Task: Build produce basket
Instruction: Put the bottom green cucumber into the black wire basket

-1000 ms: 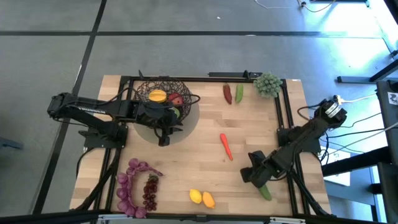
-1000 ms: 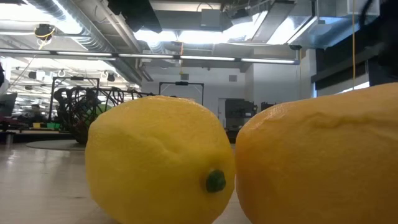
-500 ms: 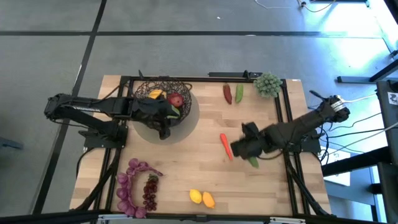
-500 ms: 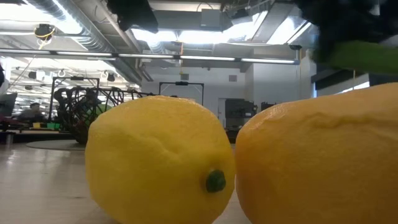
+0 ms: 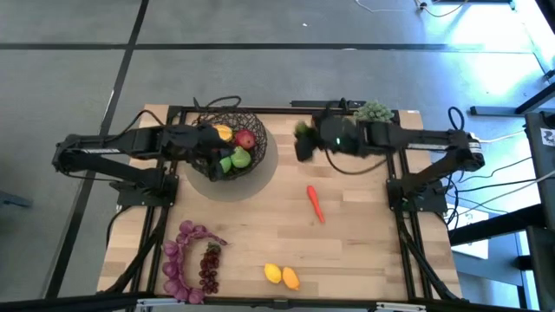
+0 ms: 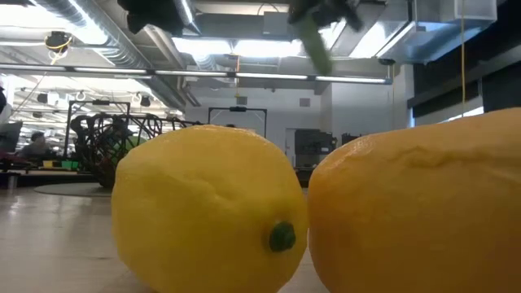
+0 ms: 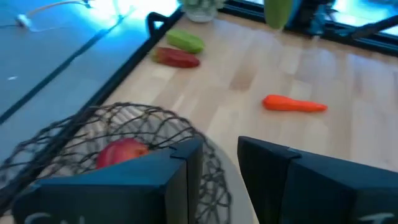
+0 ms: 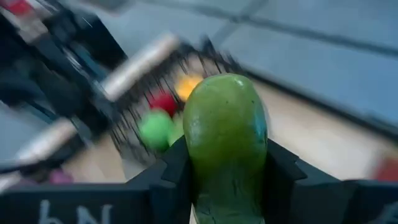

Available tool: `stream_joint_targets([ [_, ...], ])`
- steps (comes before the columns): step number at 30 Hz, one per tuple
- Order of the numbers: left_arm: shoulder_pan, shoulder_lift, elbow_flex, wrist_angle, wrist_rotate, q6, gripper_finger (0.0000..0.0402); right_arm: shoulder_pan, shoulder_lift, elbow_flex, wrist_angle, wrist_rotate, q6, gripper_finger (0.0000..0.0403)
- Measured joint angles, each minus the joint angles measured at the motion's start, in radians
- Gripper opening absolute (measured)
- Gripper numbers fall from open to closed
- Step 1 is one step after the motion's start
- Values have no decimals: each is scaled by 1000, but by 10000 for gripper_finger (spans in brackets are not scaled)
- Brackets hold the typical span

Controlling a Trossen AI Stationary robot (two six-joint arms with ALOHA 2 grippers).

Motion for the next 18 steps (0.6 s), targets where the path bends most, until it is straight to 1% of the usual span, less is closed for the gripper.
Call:
stream_joint_targets([
  [3,1,-18,0,-18,-29,1,92,-71,45,0,191,-77,-121,118],
  [7,1,-29,0,-23,-52,3,92,-139,132,0,399,-169,-220,118],
  [9,1,-29,1,-26,-68,3,92,-158,183,0,502,-222,-243,118],
  [13,1,-29,1,-28,-114,3,92,-172,286,0,646,-320,-247,118],
  [18,1,-29,1,-29,-123,5,92,-172,406,0,778,-381,-265,118],
])
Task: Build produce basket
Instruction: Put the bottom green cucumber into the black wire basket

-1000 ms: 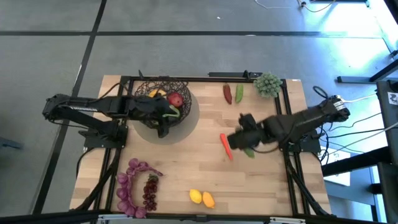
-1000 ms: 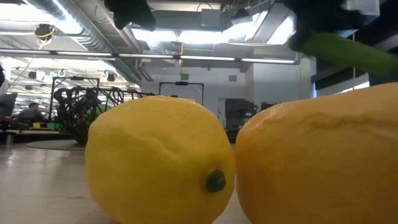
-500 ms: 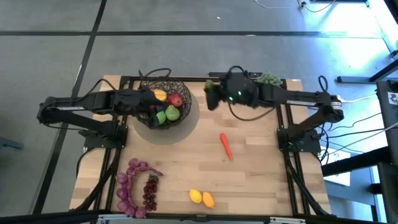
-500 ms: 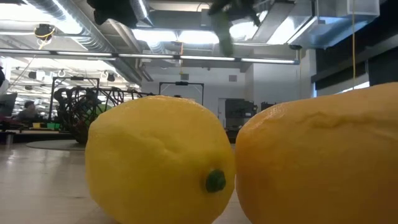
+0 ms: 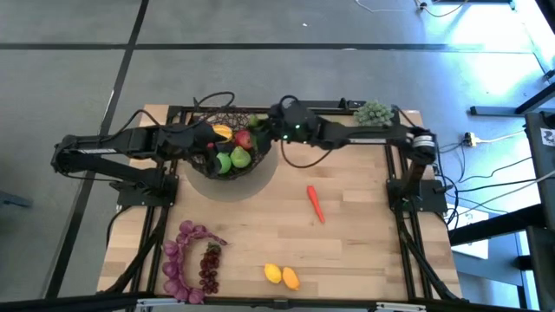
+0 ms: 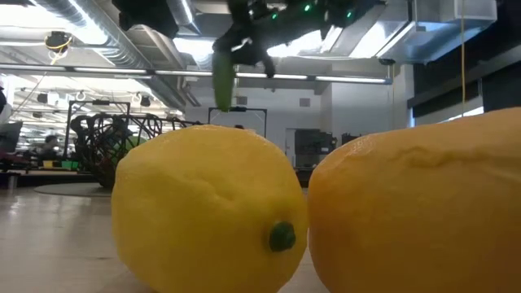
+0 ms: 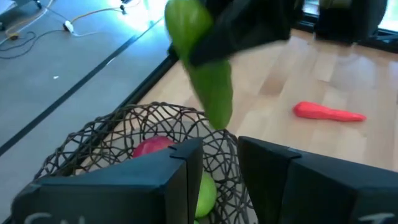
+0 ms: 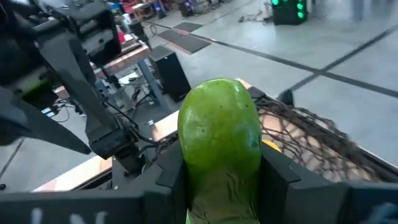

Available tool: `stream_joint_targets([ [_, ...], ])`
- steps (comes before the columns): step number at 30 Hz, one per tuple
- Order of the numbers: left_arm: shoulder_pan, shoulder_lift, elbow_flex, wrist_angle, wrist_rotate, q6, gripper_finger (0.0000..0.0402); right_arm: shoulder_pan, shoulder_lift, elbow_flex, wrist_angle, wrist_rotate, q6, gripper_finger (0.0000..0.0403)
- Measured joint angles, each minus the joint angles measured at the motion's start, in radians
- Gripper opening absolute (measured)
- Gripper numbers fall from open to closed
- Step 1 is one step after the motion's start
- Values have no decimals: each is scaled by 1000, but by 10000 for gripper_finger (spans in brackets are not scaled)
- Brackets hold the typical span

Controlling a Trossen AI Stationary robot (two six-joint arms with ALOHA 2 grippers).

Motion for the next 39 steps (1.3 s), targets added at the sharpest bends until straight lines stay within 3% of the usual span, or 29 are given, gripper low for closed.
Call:
stream_joint_targets([
  [20,0,0,0,-26,-32,0,93,-2,181,0,52,-16,-84,118],
  [29,0,0,0,-26,-31,0,93,-20,220,0,53,-47,12,192],
  [39,0,0,0,-53,-31,-6,93,-23,222,0,108,-52,-7,203],
])
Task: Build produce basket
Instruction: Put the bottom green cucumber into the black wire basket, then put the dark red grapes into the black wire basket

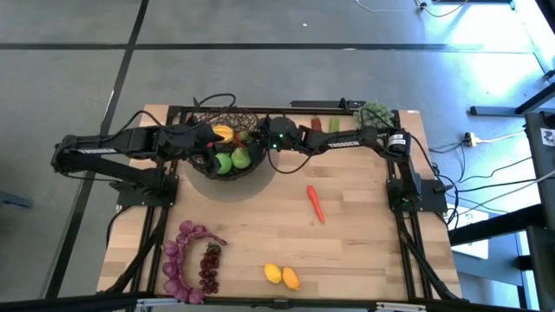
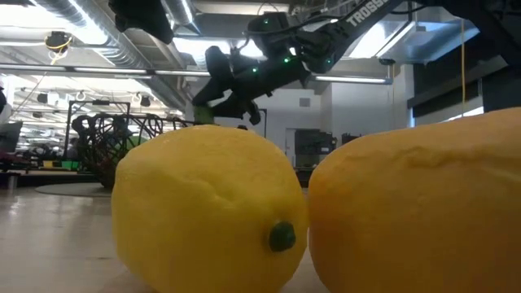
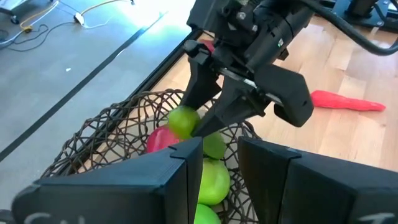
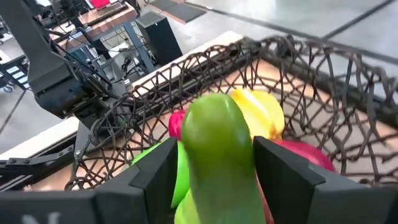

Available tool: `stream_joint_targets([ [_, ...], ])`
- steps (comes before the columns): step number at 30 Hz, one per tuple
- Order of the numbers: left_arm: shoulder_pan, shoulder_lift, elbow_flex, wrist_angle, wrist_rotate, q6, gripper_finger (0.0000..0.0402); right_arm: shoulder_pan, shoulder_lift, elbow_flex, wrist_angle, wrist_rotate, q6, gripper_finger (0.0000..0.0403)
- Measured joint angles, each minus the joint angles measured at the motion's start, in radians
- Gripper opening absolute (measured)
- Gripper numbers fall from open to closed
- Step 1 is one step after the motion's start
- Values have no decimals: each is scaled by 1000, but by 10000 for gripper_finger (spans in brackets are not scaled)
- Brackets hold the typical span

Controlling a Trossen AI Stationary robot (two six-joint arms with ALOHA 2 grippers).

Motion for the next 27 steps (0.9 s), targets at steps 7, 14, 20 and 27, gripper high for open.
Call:
stream_joint_targets([
  [7,0,0,0,0,0,0,93,0,0,0,52,1,-50,204],
  [14,0,-7,0,-1,3,-3,93,0,-47,-1,37,8,-105,204],
  [20,0,-24,2,1,44,-2,92,22,-173,0,-74,11,-213,204],
  [27,0,-48,2,-11,212,-20,92,86,-297,0,-181,10,-338,204],
])
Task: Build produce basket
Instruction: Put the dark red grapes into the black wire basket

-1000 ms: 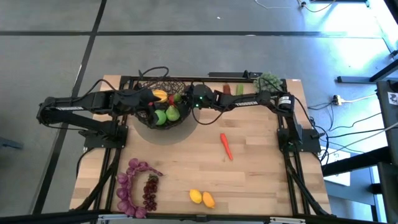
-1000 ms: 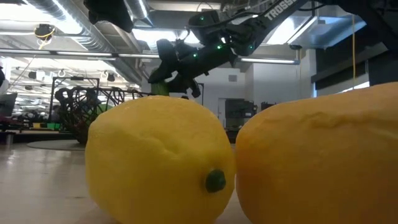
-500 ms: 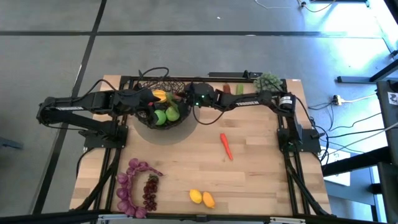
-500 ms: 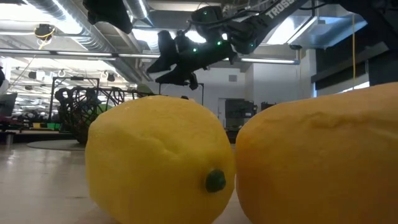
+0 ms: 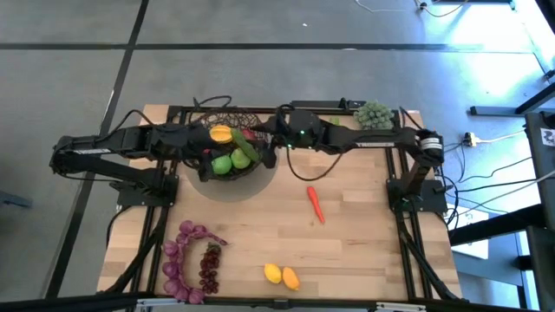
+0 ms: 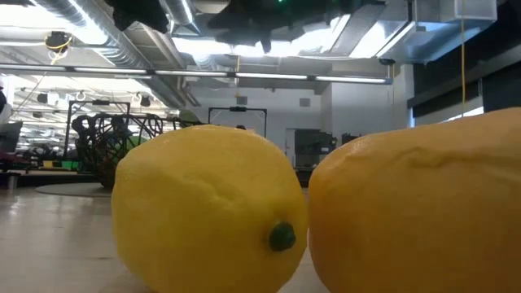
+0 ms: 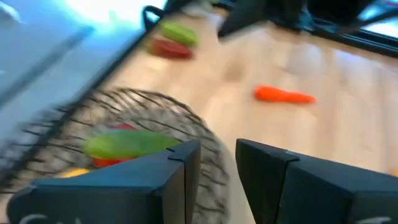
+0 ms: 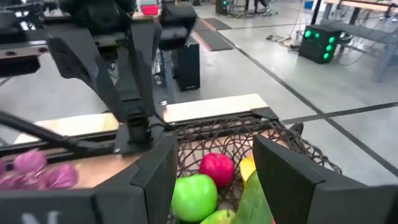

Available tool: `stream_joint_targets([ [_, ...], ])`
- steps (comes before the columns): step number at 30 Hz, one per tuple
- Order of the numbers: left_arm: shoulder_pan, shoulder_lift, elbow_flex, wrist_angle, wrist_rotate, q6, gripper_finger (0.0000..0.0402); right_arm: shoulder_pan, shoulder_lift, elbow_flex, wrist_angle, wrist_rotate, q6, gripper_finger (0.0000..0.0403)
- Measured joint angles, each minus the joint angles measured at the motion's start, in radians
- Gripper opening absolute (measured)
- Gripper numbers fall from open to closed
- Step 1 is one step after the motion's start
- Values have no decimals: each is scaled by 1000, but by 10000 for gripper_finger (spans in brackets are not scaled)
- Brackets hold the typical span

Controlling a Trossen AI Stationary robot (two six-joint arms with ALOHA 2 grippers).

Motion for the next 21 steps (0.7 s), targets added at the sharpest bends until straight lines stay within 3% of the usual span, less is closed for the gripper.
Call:
stream_joint_targets([
  [8,-1,-5,0,-150,261,-101,92,58,-99,0,-126,-54,-95,204],
  [14,-6,-4,-1,-328,418,-326,92,64,-149,0,-269,-246,-134,204],
  [21,-122,3,-1,-429,480,-517,92,65,-156,0,-362,-473,-156,204],
])
